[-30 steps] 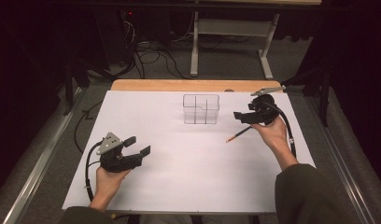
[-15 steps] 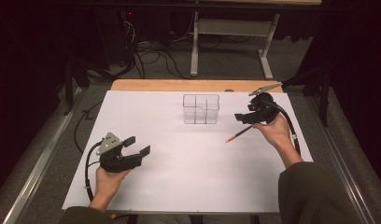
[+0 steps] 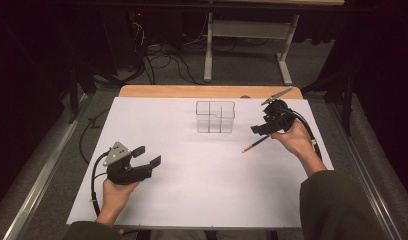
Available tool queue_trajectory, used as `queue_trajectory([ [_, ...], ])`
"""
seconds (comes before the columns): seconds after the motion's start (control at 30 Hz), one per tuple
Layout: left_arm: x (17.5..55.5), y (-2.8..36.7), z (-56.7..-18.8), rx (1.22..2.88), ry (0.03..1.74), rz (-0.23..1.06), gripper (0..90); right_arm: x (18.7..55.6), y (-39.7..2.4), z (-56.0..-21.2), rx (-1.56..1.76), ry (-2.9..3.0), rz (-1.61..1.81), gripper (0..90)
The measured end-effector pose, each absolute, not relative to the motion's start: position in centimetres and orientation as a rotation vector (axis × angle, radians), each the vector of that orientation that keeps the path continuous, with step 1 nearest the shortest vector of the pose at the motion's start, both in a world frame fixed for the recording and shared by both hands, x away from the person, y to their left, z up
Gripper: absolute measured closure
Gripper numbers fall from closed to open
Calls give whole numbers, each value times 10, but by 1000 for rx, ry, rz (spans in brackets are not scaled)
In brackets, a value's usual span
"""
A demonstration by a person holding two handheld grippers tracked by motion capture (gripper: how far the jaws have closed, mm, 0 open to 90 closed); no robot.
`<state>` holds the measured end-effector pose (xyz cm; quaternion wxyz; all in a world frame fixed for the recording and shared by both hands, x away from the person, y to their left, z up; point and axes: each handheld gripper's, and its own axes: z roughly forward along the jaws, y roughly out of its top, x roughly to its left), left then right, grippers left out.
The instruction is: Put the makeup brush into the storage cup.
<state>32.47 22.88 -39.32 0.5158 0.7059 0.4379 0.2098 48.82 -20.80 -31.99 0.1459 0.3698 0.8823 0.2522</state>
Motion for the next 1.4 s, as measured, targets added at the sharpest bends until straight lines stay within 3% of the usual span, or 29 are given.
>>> queue_trajectory([
  [1.4, 324, 227, -393, 1704, 1041, 497, 281, 502, -195, -351, 984, 2744, 461, 333],
])
